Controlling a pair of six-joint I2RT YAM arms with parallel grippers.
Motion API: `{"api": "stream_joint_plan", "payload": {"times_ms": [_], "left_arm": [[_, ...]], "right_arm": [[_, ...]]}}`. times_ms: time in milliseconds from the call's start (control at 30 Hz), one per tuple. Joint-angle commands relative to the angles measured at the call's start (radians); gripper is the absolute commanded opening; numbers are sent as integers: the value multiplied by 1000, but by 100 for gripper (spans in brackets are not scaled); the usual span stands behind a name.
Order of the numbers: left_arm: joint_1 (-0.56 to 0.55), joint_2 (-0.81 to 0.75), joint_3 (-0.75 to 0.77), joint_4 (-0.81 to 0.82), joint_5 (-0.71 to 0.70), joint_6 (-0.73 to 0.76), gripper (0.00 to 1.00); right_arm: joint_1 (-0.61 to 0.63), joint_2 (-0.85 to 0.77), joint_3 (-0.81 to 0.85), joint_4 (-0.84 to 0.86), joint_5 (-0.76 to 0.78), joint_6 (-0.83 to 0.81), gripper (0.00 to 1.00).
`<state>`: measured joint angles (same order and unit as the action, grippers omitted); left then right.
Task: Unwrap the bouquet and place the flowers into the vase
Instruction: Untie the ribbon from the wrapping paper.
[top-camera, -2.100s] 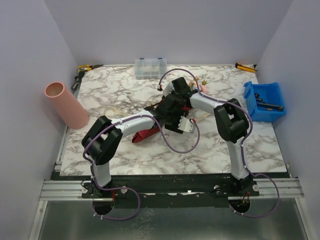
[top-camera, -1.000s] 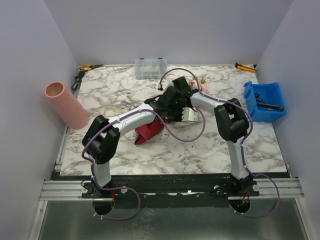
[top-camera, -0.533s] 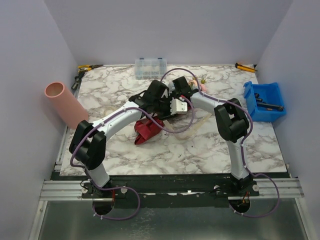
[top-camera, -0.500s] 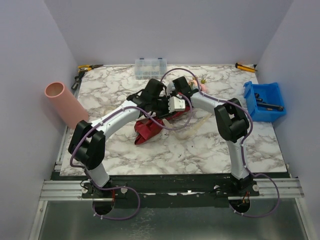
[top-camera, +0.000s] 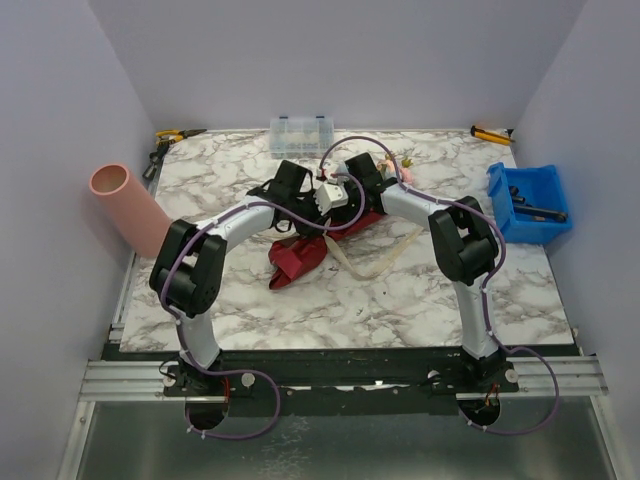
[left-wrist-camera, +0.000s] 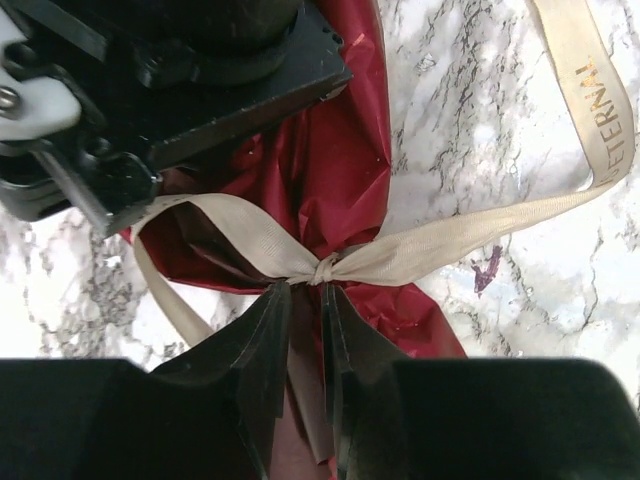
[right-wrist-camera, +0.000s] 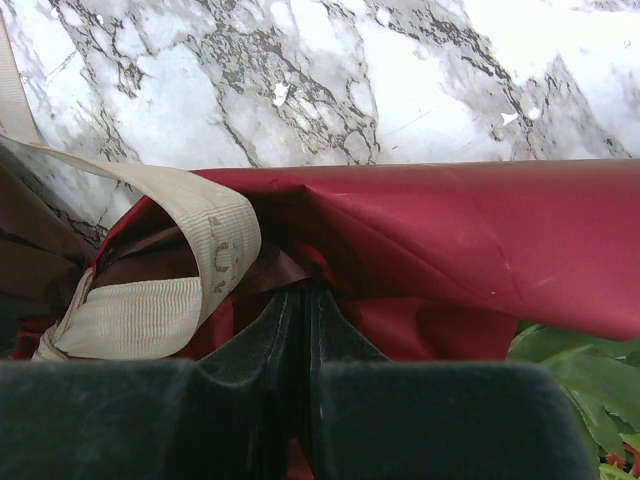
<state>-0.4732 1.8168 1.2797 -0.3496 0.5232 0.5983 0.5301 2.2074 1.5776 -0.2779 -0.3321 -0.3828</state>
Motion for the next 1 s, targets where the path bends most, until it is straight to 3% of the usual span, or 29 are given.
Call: {"api": "stream_joint_plan", "payload": {"times_ms": [0, 533, 567, 667, 867, 967], "left_arm": [[-2, 35, -21, 46, 5, -81, 28], [-24, 136, -17, 98, -50, -162, 39], [-28, 135, -22, 98, -59, -158, 36], [-28, 106, -23, 99, -50, -166, 11], [-28, 8, 12, 98, -23, -203, 1], [-28, -23, 38, 92, -9, -226, 0]], "right_arm": [[5, 165, -97, -238, 110, -21, 10], [5, 167, -95, -239, 111, -21, 10], [5, 166, -94, -241, 110, -21, 10], [5, 167, -96, -240, 110, -21, 10], [5, 169, -93, -242, 111, -21, 10], [4, 169, -93, -241, 112, -21, 10]]}}
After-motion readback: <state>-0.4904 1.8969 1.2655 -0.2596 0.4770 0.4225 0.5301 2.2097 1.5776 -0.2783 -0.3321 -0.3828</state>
